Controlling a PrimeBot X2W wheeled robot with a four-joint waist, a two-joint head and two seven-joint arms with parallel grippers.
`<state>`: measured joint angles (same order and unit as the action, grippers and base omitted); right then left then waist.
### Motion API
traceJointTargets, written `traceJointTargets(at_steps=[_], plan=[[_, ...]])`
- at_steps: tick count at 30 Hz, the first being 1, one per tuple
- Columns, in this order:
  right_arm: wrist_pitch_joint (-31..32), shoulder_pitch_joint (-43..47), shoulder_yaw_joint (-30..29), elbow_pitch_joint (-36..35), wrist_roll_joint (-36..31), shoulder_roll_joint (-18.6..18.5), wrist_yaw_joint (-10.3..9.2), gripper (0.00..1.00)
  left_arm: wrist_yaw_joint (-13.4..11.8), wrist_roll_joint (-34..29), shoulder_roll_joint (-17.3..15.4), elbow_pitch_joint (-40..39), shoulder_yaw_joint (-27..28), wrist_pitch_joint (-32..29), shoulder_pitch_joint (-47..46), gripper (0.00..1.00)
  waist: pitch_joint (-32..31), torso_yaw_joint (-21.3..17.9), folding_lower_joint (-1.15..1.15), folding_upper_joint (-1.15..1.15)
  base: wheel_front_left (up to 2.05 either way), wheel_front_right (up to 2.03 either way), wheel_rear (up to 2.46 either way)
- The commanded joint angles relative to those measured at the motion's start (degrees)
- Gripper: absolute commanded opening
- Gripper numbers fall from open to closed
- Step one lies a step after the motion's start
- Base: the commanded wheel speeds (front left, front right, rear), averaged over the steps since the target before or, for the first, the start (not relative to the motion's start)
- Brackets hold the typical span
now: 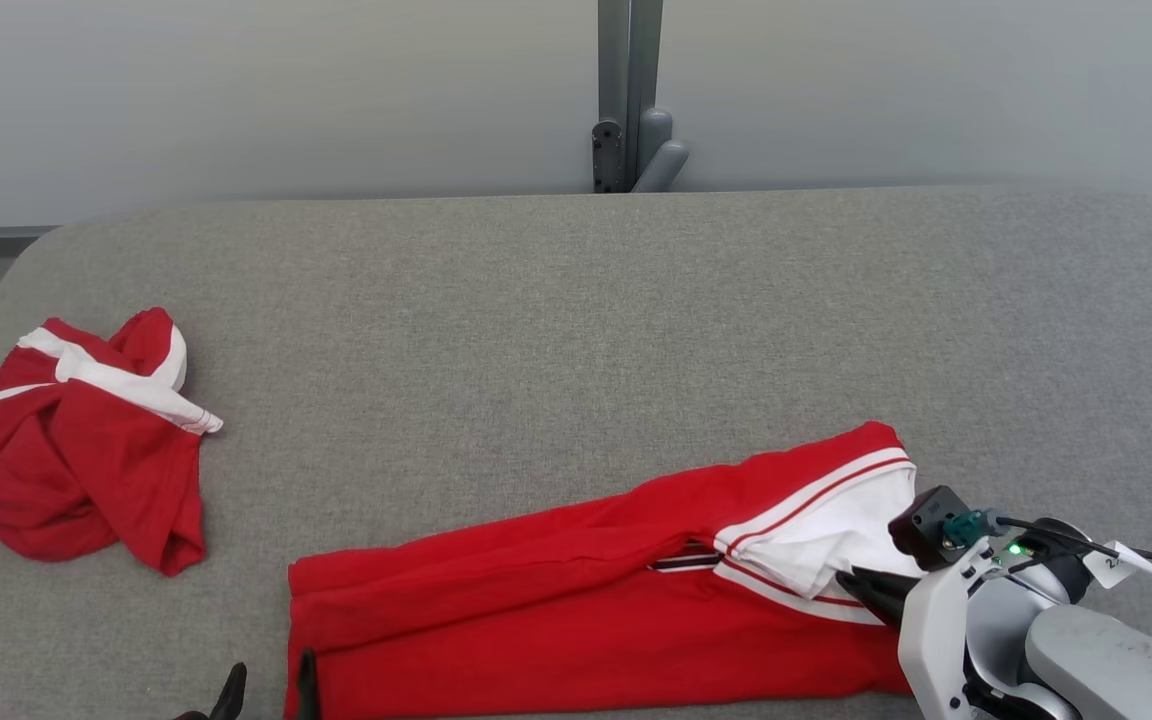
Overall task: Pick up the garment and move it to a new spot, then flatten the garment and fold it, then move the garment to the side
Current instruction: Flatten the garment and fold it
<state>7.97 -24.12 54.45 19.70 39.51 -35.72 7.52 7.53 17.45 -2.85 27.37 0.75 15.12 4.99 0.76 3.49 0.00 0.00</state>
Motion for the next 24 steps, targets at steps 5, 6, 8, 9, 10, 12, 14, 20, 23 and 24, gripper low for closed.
traceJointTargets(at_steps=[5,6,8,9,10,12,14,20,23,24], plan=[[-0.6,0.7,1.0,-0.9,1.9,0.3,-0.07,0.00,-0.3,0.1,-0.1,-0.1,0.1,0.0,-0.3,1.00,-0.6,-0.5,0.00,0.00,0.00,0.00,0.00],[-0.7,1.1,1.2,-1.3,2.6,0.4,-0.07,0.00,-0.3,0.1,-0.1,-0.2,0.2,0.0,-0.2,1.00,-0.7,-0.6,0.00,0.00,0.00,0.00,0.00],[-0.9,1.7,1.4,-2.1,3.2,0.4,-0.07,0.00,-0.2,0.1,-0.1,-0.2,0.3,0.0,-0.1,1.00,-0.9,-0.9,0.00,0.00,0.00,0.00,0.00],[-1.1,1.9,1.4,-2.5,3.6,0.5,-0.07,0.00,-0.2,0.1,-0.1,-0.3,0.3,0.0,0.0,1.00,-1.1,-1.1,0.00,0.00,0.00,0.00,0.00],[-1.2,2.3,1.4,-2.8,4.0,0.6,-0.07,0.00,-0.2,0.2,-0.1,-0.3,0.3,0.0,0.0,1.00,-1.2,-1.2,0.00,0.00,0.00,0.00,0.00],[-1.3,3.0,1.8,-3.1,3.9,0.8,-0.07,0.00,-0.3,0.3,-0.1,-0.3,0.4,0.0,0.2,1.00,-1.4,-1.6,0.00,0.00,0.00,0.00,0.00],[-1.4,3.7,2.2,-2.9,3.7,1.1,-0.07,0.00,-0.3,0.5,-0.1,-0.3,0.2,0.0,0.1,1.00,-1.5,-1.9,0.00,0.00,0.00,0.00,0.00],[-1.6,5.3,4.0,-0.8,1.6,2.1,-0.06,1.00,-0.3,0.8,-0.1,-0.1,-0.2,0.0,-0.4,1.00,-1.7,-2.5,0.00,0.00,0.00,0.00,0.00],[-3.7,6.1,4.9,-2.3,3.2,2.6,-0.07,1.00,-0.3,0.5,-0.1,-0.2,-0.3,0.0,-0.2,1.00,-2.0,-2.6,0.00,0.00,0.00,0.00,0.00],[-4.6,6.3,4.6,-2.8,4.3,2.6,-0.07,1.00,-0.3,0.4,-0.1,-0.3,-0.2,0.0,-0.1,1.00,-2.1,-2.7,0.00,0.00,0.00,0.00,0.00]])
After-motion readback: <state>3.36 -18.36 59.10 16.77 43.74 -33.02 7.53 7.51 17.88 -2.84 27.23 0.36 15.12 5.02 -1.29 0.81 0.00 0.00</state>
